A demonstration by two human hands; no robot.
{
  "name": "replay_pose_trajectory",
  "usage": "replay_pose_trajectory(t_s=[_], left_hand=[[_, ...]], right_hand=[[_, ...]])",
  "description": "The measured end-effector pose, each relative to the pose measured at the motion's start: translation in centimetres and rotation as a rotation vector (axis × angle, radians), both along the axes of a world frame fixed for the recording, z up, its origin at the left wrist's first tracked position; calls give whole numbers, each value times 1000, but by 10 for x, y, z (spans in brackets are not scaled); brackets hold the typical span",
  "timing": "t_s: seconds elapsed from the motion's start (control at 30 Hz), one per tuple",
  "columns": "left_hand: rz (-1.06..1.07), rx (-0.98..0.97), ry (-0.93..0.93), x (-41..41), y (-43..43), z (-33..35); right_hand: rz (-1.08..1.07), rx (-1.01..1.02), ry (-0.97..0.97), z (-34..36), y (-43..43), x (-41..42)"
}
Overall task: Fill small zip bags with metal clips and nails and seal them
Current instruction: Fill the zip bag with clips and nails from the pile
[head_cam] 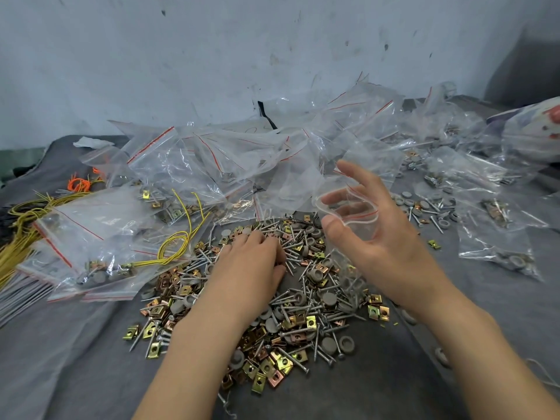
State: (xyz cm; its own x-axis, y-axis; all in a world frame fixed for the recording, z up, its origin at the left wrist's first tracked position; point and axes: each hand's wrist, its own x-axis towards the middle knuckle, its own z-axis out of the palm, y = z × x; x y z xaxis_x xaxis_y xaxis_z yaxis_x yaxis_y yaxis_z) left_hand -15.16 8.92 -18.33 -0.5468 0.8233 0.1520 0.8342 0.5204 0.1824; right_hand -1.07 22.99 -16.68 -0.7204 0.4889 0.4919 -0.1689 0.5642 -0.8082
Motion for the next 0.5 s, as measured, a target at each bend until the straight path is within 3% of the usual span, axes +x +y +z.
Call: replay_pose_trajectory(t_s=[0.1, 0.37, 0.5], left_hand=[[-16, 132, -122, 0, -1, 1], [-20, 766, -727, 4, 1, 27], [7, 898, -1022, 5, 1, 33]], right_hand=[[-1, -1, 4, 0, 0, 0], [0, -5, -6, 1, 0, 0], [-3, 8, -9, 0, 0, 0]])
